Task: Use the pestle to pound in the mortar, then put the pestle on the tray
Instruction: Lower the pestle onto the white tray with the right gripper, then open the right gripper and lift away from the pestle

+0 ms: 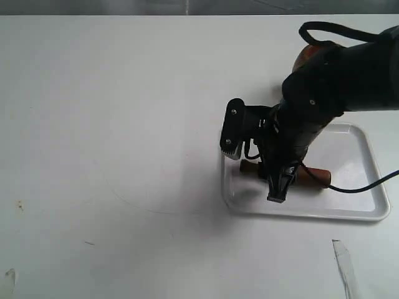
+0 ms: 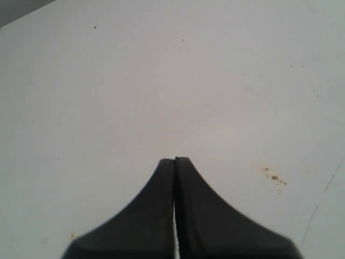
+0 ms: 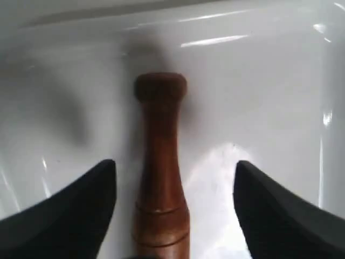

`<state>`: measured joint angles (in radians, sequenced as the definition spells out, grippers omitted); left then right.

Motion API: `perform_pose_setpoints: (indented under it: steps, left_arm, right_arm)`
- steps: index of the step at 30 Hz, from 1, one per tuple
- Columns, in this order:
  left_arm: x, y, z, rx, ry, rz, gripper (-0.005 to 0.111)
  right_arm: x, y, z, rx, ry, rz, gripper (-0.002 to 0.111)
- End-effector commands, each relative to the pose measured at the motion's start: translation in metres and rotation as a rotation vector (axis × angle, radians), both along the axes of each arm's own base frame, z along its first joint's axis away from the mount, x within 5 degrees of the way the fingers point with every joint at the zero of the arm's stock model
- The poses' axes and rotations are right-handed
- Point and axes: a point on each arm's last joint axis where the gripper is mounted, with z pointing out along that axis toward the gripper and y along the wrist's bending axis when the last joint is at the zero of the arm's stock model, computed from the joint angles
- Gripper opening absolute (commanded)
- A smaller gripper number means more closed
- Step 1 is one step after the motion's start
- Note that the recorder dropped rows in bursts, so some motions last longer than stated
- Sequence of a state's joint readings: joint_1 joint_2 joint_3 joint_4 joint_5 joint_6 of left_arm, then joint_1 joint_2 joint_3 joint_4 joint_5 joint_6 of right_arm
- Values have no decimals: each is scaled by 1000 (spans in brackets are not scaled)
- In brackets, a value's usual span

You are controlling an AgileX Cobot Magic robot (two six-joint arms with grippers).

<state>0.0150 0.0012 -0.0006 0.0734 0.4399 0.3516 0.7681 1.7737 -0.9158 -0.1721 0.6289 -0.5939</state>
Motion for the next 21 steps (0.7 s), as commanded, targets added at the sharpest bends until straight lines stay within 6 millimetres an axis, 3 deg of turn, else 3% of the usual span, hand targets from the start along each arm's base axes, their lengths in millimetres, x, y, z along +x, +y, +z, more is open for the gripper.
perform_pose_setpoints:
  steps: [1, 5, 13, 17, 21]
  left_arm:
    - [0, -1, 0, -15, -4, -6, 0]
    - [0, -1, 0, -15, -4, -6, 0]
    - [0, -1, 0, -15, -4, -6, 0]
    - [0, -1, 0, -15, -4, -6, 0]
    - [0, -1, 0, -15, -4, -6, 0]
  right_arm:
    - [5, -5, 22, 29, -110, -62, 67]
    - [5, -13, 68, 133, -288, -120, 58]
    - [-24, -52, 182, 570, -624, -386, -1]
    - [-56, -77, 220, 787, -710, -392, 0]
    - [-95, -109, 235, 955, -794, -342, 0]
